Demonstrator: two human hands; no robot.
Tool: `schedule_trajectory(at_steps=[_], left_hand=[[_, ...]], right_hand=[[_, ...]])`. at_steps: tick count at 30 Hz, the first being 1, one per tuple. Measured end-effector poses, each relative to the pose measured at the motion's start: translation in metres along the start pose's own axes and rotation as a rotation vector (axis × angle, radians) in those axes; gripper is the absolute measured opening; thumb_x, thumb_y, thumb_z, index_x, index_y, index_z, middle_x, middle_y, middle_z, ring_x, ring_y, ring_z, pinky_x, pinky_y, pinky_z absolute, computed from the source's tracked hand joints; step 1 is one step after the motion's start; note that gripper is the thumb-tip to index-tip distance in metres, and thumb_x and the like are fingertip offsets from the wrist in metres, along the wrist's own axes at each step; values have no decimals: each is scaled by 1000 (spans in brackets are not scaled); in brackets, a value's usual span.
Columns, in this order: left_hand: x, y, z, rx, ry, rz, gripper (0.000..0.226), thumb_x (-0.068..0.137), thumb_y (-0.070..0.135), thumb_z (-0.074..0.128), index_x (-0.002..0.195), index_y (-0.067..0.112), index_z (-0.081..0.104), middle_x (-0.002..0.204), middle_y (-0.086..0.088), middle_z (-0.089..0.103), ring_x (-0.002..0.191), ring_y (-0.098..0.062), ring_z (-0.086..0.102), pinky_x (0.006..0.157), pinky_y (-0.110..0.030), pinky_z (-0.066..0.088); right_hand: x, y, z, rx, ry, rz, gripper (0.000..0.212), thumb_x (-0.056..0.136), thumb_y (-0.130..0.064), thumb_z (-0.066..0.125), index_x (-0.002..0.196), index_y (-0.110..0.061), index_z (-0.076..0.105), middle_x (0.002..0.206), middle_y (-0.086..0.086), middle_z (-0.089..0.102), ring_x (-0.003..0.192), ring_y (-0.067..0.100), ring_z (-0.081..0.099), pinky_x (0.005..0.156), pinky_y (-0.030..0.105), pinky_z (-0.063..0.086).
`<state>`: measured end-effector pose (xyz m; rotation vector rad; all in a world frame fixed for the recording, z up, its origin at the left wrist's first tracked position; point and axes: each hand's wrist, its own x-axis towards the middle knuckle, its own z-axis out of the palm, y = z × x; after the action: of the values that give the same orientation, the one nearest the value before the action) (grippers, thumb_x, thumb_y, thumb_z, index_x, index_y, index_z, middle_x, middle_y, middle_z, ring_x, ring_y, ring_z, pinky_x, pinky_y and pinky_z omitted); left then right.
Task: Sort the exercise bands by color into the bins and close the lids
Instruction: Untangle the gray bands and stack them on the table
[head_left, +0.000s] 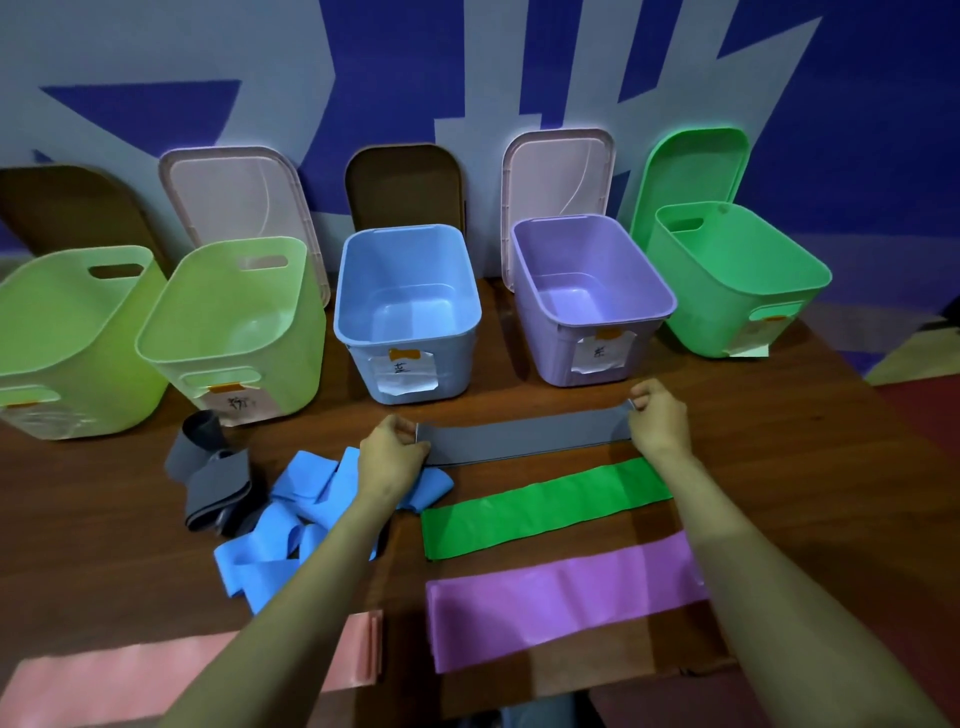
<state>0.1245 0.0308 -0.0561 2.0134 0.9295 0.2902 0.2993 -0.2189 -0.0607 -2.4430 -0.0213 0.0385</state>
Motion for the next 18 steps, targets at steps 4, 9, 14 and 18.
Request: schedule_trajectory(at_steps=[4,9,14,18], left_hand=[[1,-2,0,22,-10,11,17,78,8,70,89,12,58,72,0,61,77,-21,60,71,-30,48],[0,-4,1,42,-22,17,20,77,6,70,93,8,59,74,-3,62,75,-20,58,67,-28,44],[-3,-6,3,43,11,55,20,75,4,69,92,7,59,70,2,57,73,-20,56,69,-32,47],[-5,-6,4,21,51,77,20,74,3,69,87,11,56,70,1,56,73,-22,56,66,-31,43]], right_hand=[[0,-1,2,-19,6,-2,26,84,5,53,106,-10,58,107,14,64,98,34,60,85,43,51],[-5,0,3,-81,30,-22,23,86,1,54,106,-9,58,108,13,64,99,33,60,83,40,51],[-9,-6,8,-198,62,-50,28,89,5,45,108,-11,57,113,14,60,102,35,57,83,41,49],[-13,-7,10,-212,105,-99,30,85,10,43,108,-8,54,111,17,57,101,37,54,83,43,46]])
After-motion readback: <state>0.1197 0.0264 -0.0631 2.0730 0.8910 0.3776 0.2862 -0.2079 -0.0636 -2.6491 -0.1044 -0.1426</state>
